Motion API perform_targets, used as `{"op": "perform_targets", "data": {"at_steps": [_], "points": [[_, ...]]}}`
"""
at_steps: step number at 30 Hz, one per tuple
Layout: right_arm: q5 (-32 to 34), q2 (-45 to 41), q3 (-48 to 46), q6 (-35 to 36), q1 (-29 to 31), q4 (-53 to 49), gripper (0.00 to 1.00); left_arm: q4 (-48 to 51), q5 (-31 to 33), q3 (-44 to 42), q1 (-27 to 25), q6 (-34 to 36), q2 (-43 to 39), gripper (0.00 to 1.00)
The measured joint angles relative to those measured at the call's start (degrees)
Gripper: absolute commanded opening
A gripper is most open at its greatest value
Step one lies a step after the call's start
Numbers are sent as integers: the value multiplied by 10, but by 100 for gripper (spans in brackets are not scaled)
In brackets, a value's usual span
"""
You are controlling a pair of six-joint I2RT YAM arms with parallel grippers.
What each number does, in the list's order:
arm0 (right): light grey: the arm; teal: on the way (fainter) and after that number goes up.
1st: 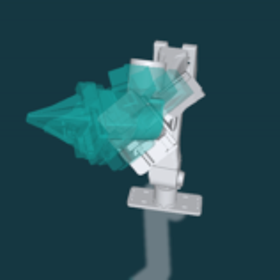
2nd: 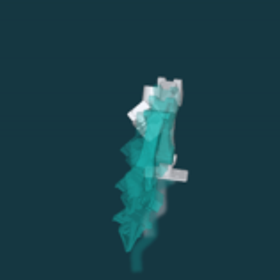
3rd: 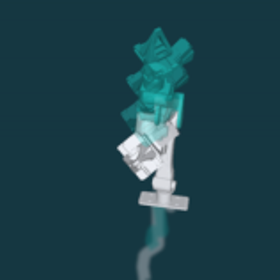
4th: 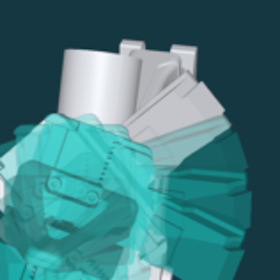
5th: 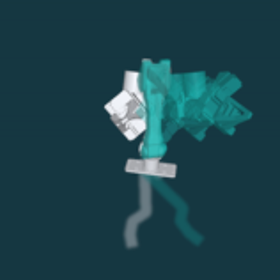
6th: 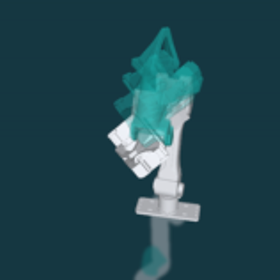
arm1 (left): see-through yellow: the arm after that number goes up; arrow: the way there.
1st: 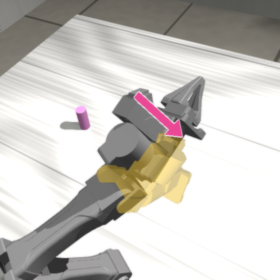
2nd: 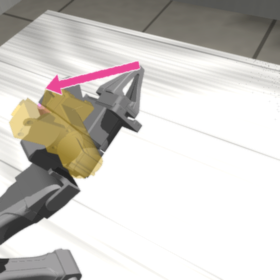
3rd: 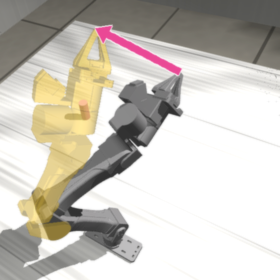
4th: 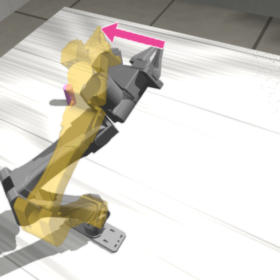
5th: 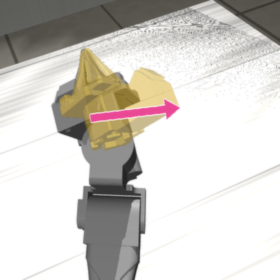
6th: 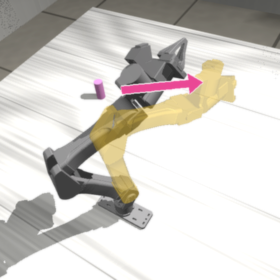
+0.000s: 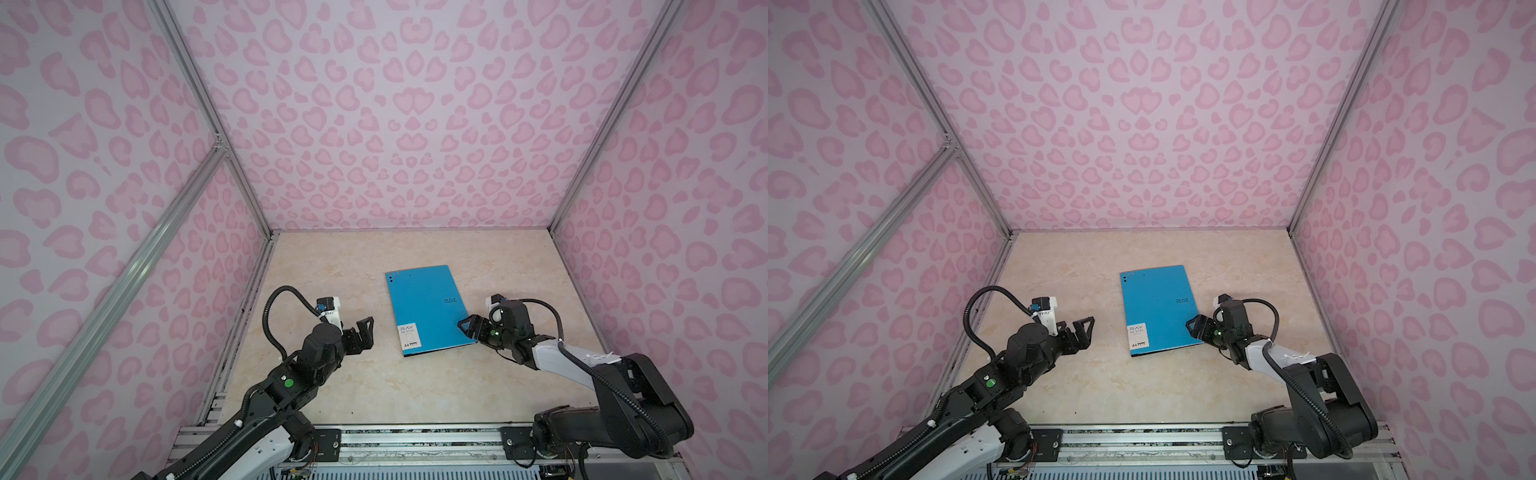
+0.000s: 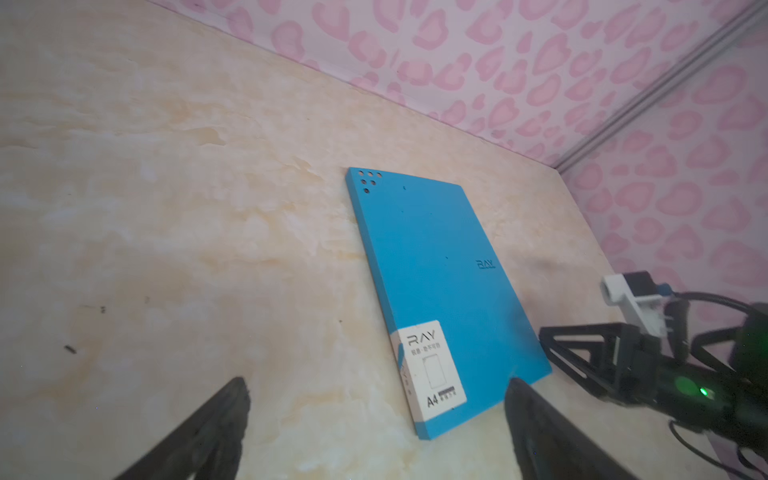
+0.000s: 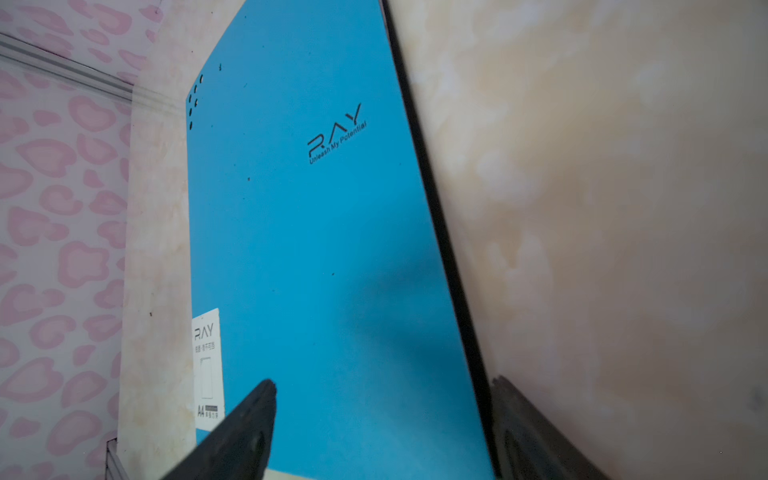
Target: Put the files into the folder
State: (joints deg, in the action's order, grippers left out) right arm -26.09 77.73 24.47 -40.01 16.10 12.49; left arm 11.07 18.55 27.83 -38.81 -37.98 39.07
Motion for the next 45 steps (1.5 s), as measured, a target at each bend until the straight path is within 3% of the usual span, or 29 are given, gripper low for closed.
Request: {"op": "perform_targets", "data": {"at_steps": [3, 9, 13, 16, 20, 25, 31, 38, 42, 45], "points": [[8, -32, 9, 4, 1, -19, 98, -5, 68, -17, 5, -12, 12, 97], [110, -146, 44, 44, -10, -89, 98, -20, 207, -18, 27, -9, 63, 97], [244, -181, 83, 72, -31, -129, 98, -76, 280, -36, 83, 31, 70, 97], [306, -180, 79, 104, -89, -99, 98, -135, 301, -67, 142, 71, 89, 98], [340, -160, 12, 144, -165, -10, 98, -209, 290, -86, 221, 118, 124, 98], [361, -99, -35, 218, -177, 136, 98, -327, 247, -108, 274, 177, 173, 98], [366, -4, -75, 283, -178, 287, 99, -468, 236, -142, 290, 211, 293, 98], [335, 96, -92, 339, -175, 454, 99, -569, 199, -143, 294, 259, 313, 98], [334, 109, -105, 351, -172, 485, 99, -608, 181, -144, 294, 292, 331, 98], [329, 116, -92, 358, -168, 508, 99, -691, 169, -166, 303, 316, 373, 97]]}}
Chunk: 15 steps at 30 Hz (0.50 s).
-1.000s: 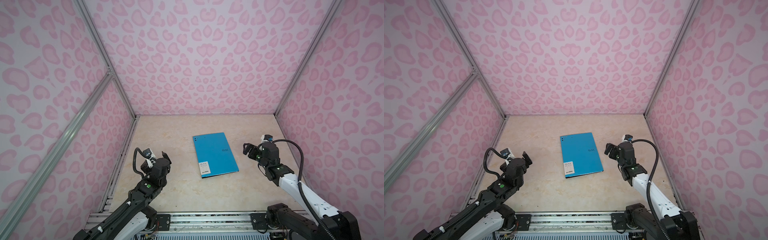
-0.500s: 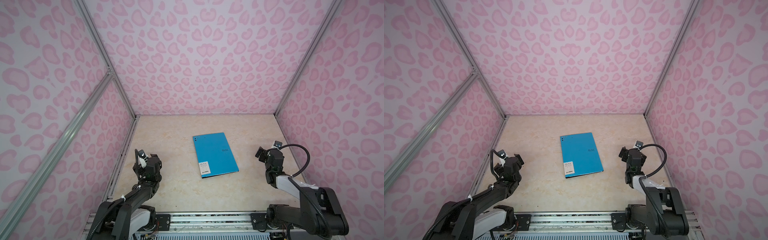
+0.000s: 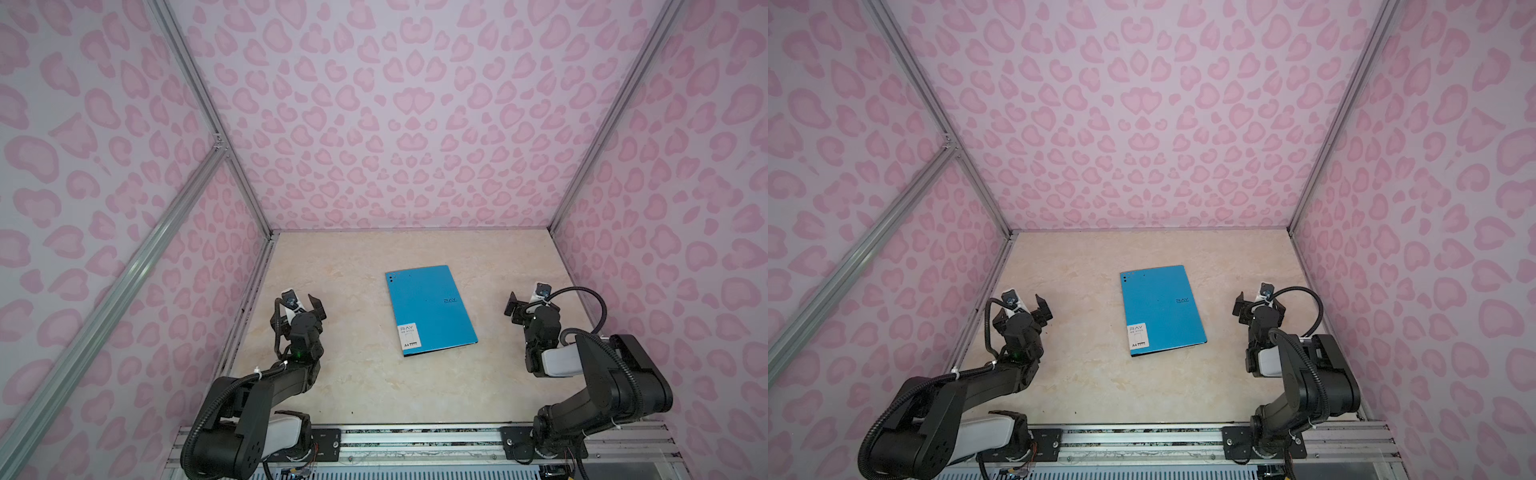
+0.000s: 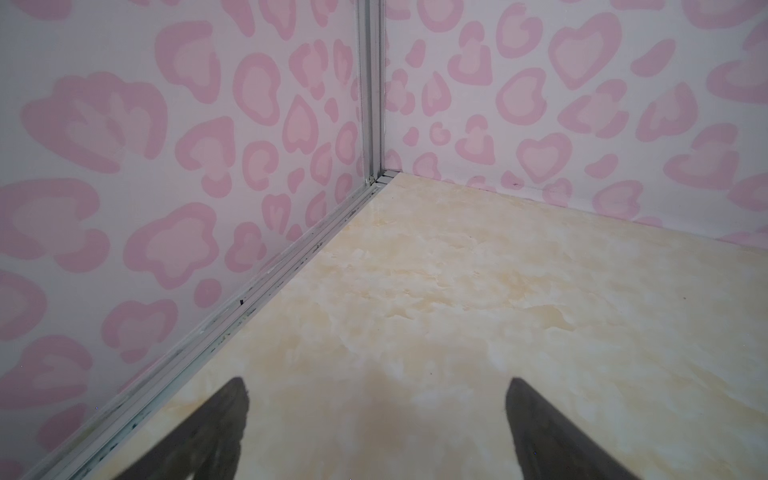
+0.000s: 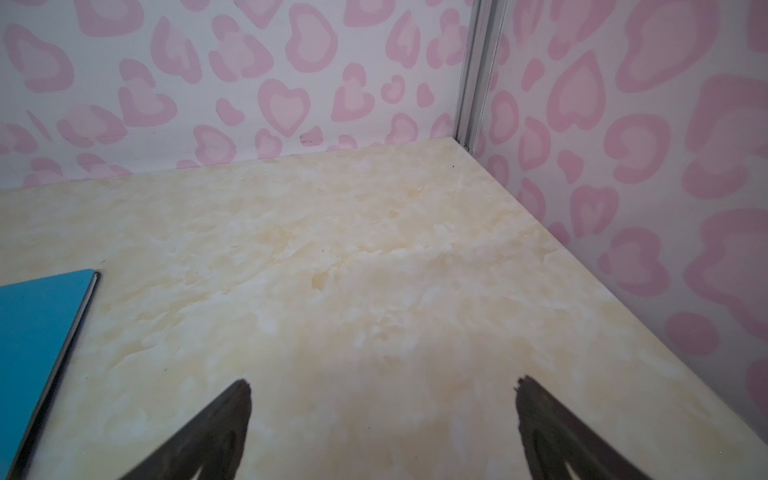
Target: Put the files into the folder
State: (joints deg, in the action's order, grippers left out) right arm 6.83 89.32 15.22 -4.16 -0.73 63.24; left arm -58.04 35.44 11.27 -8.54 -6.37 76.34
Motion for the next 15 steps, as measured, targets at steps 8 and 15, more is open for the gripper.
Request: {"op": "perform_targets", "data": {"at_steps": [8, 15], "points": [[-4, 2, 17, 7, 2, -2, 99, -21, -110, 50, 66, 15, 79, 97], [-4, 3, 20, 9, 4, -10, 99, -12, -170, 57, 80, 3, 81, 97]]}}
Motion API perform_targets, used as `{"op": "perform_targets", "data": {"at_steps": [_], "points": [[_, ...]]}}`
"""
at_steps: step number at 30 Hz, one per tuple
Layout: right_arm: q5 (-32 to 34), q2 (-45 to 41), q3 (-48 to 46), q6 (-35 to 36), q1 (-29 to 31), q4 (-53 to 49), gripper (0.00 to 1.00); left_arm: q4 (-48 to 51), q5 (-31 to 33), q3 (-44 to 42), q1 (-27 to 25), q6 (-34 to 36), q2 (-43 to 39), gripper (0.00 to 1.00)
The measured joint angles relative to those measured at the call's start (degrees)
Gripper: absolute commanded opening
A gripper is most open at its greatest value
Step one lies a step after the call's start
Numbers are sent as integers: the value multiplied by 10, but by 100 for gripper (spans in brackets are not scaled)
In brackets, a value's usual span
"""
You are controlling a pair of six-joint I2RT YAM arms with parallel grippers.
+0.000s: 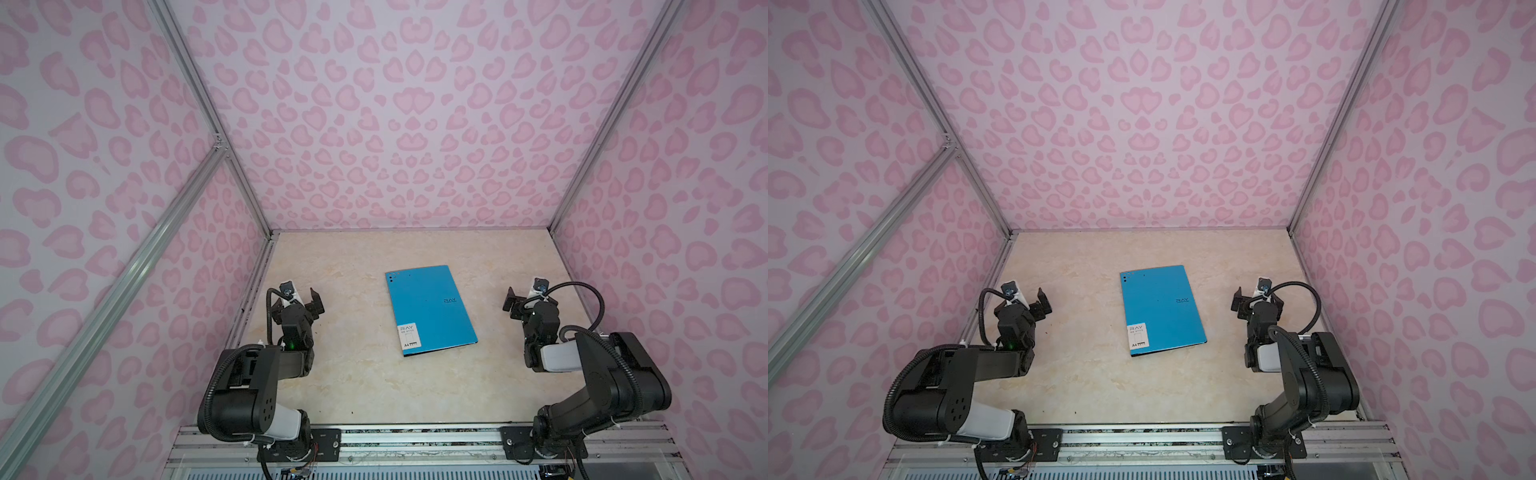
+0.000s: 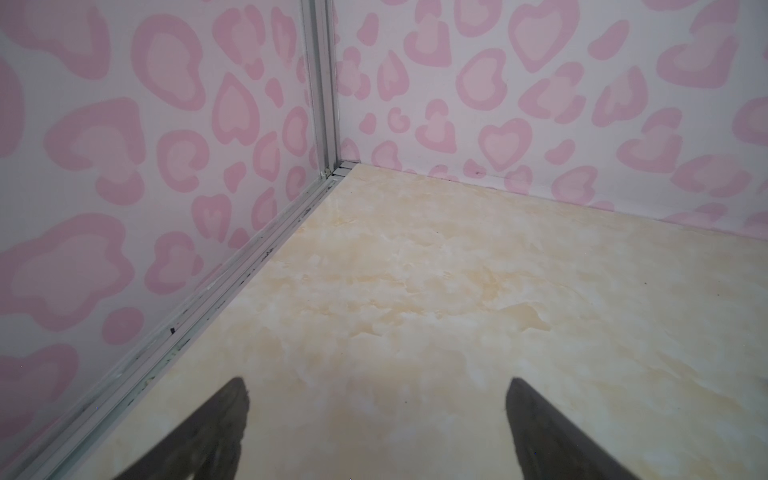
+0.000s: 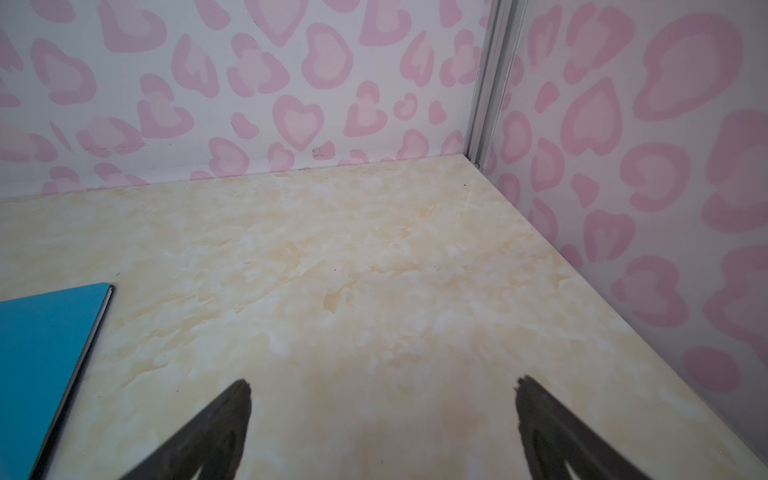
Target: Put the files into the folder
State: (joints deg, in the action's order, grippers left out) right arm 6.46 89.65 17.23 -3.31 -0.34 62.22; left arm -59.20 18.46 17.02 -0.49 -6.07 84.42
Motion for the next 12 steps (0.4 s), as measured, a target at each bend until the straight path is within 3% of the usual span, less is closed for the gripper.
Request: {"op": "perform_targets", "data": {"at_steps": [12], "points": [[30, 0, 6, 24, 28, -13, 99, 21, -18, 14, 1, 0, 5, 97]]}}
